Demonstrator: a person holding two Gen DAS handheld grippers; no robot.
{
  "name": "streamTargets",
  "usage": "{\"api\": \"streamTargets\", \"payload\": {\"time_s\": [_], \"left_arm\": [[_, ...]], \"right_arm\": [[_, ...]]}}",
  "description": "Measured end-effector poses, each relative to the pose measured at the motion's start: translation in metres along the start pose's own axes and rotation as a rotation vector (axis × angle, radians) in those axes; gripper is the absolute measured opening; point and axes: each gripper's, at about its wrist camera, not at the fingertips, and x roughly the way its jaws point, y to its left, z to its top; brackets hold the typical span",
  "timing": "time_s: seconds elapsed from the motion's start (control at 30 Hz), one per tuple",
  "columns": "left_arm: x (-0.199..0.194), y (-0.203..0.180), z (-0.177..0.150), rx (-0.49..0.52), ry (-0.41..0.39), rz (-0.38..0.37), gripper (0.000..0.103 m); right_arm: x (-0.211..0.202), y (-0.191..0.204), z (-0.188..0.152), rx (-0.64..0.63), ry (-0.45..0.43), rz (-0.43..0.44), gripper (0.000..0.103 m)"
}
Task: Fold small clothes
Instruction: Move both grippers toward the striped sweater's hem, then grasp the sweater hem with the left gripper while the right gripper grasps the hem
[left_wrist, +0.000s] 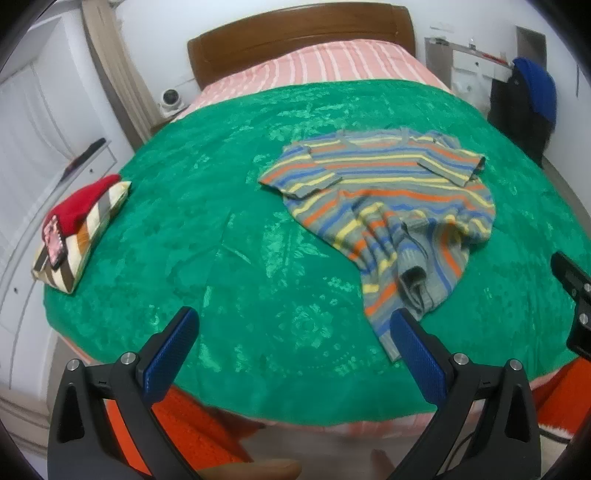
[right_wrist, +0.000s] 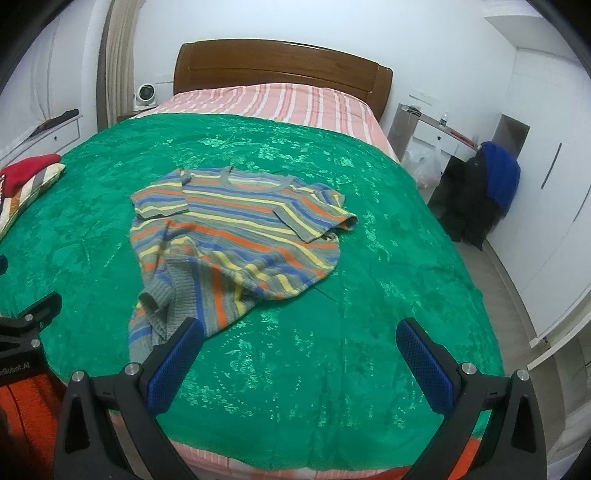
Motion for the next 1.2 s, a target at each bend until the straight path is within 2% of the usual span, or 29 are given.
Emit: {"api": "streamTargets", "payload": {"time_s": [0.57,0.63,0.7,0.83,0.9,0.93,1.0,1.03,1.13,1.2], "left_arm": [[0.003,-0.002,-0.002,0.019,0.001,-0.020,0.103],[0.012,0.004,-0.003,0.006,0.019,-0.062,0.103],[0.028,0.019,-0.005,-0.052,0.068,-0.137,0.103],[0.066,0.055,-0.019,-0.189,0.145,-0.229,0.101],[0.085,0.055,-0.021,-0.207,0.192,-0.334,0.096],[0.093,0.051,-0.021,-0.209,0.222,-0.388,0.085],[0.104,0.034,-0.021,-0.174,0.263,-0.507,0.075],[0.105,0.023,-0.021,-0.139,0.260,-0.528,0.075],[0.103,-0.015,-0.026,-0.007,0.212,-0.526,0.075],[0.108,-0.037,-0.030,0.076,0.207,-0.484,0.073]], "right_arm": [[0.008,-0.004,-0.004,0.033,0.046,0.010,0.103],[0.010,-0.006,-0.004,0.037,0.048,0.014,0.103],[0.014,-0.015,-0.005,0.058,0.047,0.020,0.103],[0.031,-0.039,-0.014,0.117,0.016,0.056,0.103],[0.049,-0.042,-0.020,0.126,0.040,0.131,0.103],[0.062,-0.038,-0.021,0.125,0.067,0.194,0.103],[0.078,-0.029,-0.017,0.131,0.104,0.301,0.102],[0.082,-0.024,-0.014,0.140,0.104,0.368,0.102],[0.102,-0.004,0.007,0.218,0.151,0.579,0.098],[0.116,0.005,0.022,0.283,0.172,0.645,0.098]]}}
